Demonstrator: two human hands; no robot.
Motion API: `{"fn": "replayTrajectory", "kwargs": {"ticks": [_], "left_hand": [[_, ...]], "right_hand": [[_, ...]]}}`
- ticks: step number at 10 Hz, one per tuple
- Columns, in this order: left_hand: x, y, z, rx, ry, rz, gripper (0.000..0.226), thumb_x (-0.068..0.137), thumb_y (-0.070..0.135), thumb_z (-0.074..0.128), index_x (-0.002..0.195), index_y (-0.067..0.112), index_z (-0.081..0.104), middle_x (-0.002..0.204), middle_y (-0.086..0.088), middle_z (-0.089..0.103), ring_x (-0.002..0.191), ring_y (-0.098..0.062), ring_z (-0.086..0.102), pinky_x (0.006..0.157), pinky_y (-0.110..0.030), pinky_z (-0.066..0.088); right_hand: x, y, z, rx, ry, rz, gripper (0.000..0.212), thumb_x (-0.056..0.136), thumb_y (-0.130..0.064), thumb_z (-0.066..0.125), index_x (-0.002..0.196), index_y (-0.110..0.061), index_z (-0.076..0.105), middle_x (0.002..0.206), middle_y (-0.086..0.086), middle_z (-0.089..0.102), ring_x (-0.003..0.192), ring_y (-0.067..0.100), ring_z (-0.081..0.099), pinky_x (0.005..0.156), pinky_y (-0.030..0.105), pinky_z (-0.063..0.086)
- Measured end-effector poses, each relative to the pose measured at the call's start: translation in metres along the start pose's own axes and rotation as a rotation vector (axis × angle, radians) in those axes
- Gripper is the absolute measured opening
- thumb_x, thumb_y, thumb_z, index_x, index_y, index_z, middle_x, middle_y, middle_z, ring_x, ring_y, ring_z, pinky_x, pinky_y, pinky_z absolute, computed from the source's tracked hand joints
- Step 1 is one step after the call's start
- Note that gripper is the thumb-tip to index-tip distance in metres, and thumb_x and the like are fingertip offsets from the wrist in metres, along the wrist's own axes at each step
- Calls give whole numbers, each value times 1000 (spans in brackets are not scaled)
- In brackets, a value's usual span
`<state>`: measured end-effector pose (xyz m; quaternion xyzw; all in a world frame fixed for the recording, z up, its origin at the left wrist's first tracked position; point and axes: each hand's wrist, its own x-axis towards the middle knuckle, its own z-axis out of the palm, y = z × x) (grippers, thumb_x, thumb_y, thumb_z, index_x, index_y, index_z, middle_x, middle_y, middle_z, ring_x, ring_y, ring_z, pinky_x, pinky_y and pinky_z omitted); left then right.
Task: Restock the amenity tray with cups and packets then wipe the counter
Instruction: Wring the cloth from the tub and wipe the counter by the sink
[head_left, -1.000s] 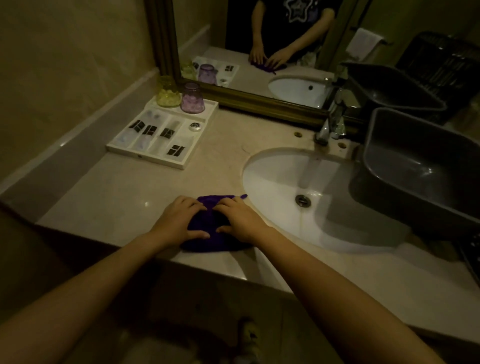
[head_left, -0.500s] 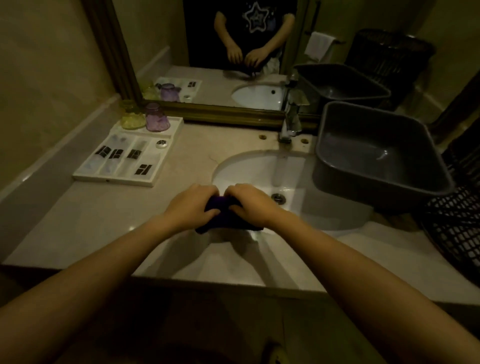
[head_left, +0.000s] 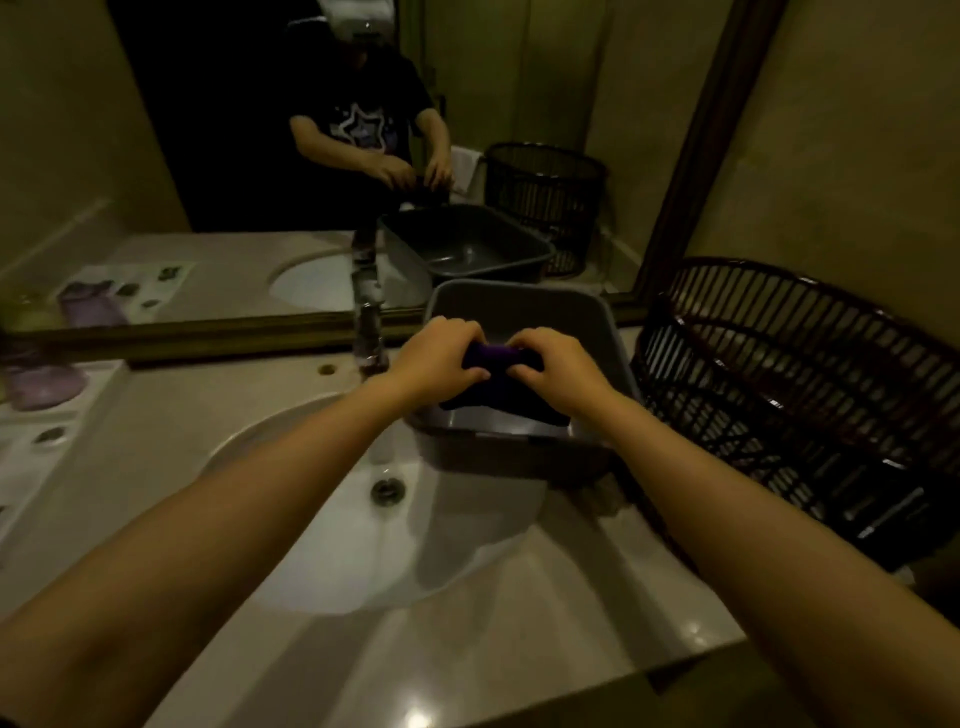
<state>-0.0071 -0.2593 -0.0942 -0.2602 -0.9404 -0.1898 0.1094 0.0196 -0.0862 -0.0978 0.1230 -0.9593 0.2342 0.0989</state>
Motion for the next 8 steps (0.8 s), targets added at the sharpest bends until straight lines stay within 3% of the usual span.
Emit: {"fn": "replayTrajectory", "kwargs": {"ticks": [1, 3, 5, 6, 8], "left_hand": [[37, 14, 36, -1, -66, -20, 31, 77, 33, 66, 102, 18, 56, 103, -4, 56, 97, -20, 50, 76, -31, 41], [71, 19, 99, -20, -349, -77, 34, 76, 28, 68, 104, 11, 58, 109, -12, 61, 100, -26, 56, 84, -36, 47], [82, 16, 133, -54, -660, -142, 32, 80, 23, 65, 110, 16, 57, 115, -10, 61, 100, -23, 58, 82, -31, 45], [89, 14, 134, -19, -776, -141, 44, 83, 26, 61, 125, 17, 49, 130, -9, 53, 114, -24, 52, 92, -34, 42], [108, 2, 110, 63, -757, -117, 60, 82, 40, 59, 134, 18, 40, 139, -11, 45, 123, -27, 46, 102, -38, 39]], "right_hand": [[7, 42, 0, -10, -23, 108, 23, 85, -21, 61, 107, -17, 61, 105, 8, 62, 95, 23, 58, 78, 32, 45], [18, 93, 25, -12, -278, 342, 32, 84, -18, 62, 115, -13, 58, 118, 14, 61, 105, 28, 58, 92, 42, 49], [26, 109, 42, -73, -521, 441, 38, 86, -15, 61, 123, -11, 54, 127, 14, 56, 113, 29, 56, 98, 40, 46], [28, 105, 43, -104, -587, 461, 47, 88, -19, 59, 132, -12, 46, 136, 14, 49, 121, 29, 51, 101, 39, 43], [31, 91, 26, -6, -508, 492, 65, 87, -25, 61, 142, -14, 29, 141, 17, 43, 124, 31, 48, 104, 40, 41]]}}
